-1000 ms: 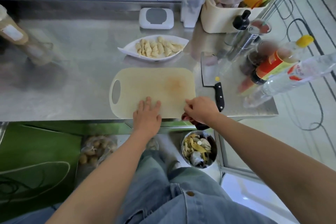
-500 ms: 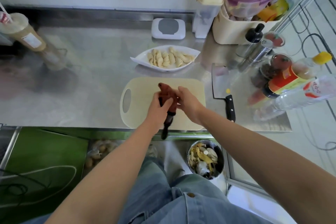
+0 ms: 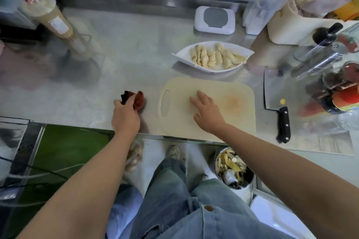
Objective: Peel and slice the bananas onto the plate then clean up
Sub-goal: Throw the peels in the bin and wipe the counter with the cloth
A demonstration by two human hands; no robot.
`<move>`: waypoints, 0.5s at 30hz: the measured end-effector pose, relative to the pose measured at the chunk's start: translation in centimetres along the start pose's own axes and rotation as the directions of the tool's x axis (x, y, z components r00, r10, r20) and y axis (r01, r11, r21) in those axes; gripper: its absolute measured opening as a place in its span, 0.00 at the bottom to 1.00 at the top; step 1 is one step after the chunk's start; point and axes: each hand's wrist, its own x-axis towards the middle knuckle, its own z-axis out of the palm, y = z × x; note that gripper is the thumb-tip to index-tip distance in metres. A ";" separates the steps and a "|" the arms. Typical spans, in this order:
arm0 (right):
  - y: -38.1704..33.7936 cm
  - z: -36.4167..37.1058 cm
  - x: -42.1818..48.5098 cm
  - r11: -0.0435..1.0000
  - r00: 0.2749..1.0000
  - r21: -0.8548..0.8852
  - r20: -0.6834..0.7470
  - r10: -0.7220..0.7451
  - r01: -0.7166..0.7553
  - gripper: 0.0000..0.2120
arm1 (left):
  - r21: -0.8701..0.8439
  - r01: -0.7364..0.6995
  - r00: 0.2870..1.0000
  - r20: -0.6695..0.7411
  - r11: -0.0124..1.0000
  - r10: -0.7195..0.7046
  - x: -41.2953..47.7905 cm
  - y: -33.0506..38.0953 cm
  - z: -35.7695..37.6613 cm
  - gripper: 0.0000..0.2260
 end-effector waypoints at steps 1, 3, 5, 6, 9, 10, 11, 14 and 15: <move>0.1 0.0 0.0 1.000 1.000 0.011 -0.008 -0.005 0.005 0.30 | 0.013 -0.044 0.999 0.013 0.999 0.044 -0.3 0.0 0.1 0.19; 0.4 0.0 0.1 1.000 1.000 0.024 0.001 -0.016 0.016 0.30 | 0.011 -0.104 0.994 0.040 0.994 0.104 -1.3 0.3 0.3 0.16; 0.5 -0.2 0.2 0.999 0.999 0.048 0.026 -0.026 0.025 0.30 | 0.016 -0.149 0.987 0.068 0.989 0.147 -3.1 0.9 0.5 0.13; 0.5 -0.3 0.1 0.997 0.999 0.072 0.028 -0.032 0.029 0.29 | 0.029 -0.166 0.982 0.091 0.986 0.162 -3.9 1.0 0.6 0.12; 0.5 -0.5 -0.5 0.979 0.998 0.194 -0.036 -0.051 0.057 0.26 | -0.130 -0.148 0.971 0.168 0.980 0.169 -5.8 1.1 0.9 0.11; 0.6 -0.6 -0.8 0.967 0.996 0.244 -0.070 -0.056 0.072 0.25 | -0.325 -0.077 0.969 0.200 0.942 0.148 -6.0 1.2 0.8 0.11; 0.4 -0.8 -1.3 0.948 0.994 0.307 -0.093 -0.058 0.084 0.24 | -0.544 0.036 0.969 0.224 0.839 0.103 -6.3 1.7 0.3 0.11; -0.7 -1.9 -2.8 0.768 0.999 0.640 0.041 -0.008 -0.020 0.26 | -0.858 0.310 0.943 0.333 0.409 -0.017 -6.9 4.1 -0.3 0.10; -1.1 -2.4 -3.3 0.669 0.990 0.737 0.143 -0.010 -0.100 0.28 | -0.867 0.354 0.926 0.377 0.350 -0.004 -7.4 5.2 -0.5 0.10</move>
